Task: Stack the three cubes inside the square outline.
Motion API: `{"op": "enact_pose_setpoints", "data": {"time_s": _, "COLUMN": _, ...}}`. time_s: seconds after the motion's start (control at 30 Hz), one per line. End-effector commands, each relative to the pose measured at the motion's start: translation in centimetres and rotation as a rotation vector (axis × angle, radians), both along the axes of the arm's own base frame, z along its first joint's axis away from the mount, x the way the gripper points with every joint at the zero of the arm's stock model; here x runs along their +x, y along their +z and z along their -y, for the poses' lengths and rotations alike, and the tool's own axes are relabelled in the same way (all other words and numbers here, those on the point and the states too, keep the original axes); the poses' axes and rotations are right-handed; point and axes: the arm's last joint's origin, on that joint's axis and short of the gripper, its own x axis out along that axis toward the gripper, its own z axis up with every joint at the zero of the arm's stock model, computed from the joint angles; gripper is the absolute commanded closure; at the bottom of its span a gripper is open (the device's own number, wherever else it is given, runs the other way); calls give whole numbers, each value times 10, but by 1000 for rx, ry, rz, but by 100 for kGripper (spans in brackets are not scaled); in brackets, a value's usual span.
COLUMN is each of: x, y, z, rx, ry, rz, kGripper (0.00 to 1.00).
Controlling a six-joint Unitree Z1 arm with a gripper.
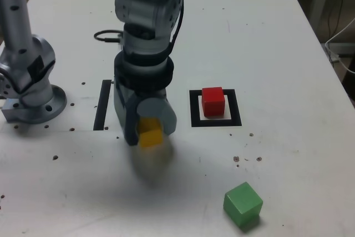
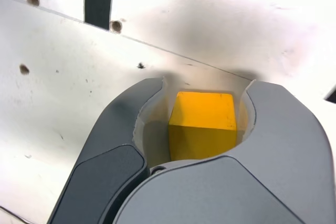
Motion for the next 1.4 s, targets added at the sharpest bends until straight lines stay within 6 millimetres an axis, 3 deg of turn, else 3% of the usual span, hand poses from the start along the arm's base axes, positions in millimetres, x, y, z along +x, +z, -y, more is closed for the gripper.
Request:
{"op": "enact_pose_setpoints", "data": {"time_s": 0.0, "x": 0, "y": 9, "z": -5, "rx": -2, "ry": -30, "rz": 12, "kGripper": 71}}
{"op": "enact_pose_setpoints", "data": {"time_s": 0.37, "x": 28, "y": 42, "z": -34, "rx": 81, "ry": -240, "rz": 85, "kGripper": 78}}
{"op": "enact_pose_setpoints", "data": {"time_s": 0.7, "x": 44, "y": 61, "z": -42, "rx": 139, "ry": -320, "rz": 120, "kGripper": 79}}
{"op": "enact_pose_setpoints", "data": {"time_s": 1.07, "x": 84, "y": 61, "z": -55, "rx": 125, "ry": -375, "rz": 38, "kGripper": 80}}
{"op": "enact_pose_setpoints", "data": {"time_s": 1.37, "x": 107, "y": 53, "z": -59, "rx": 36, "ry": -279, "rz": 37, "kGripper": 79}}
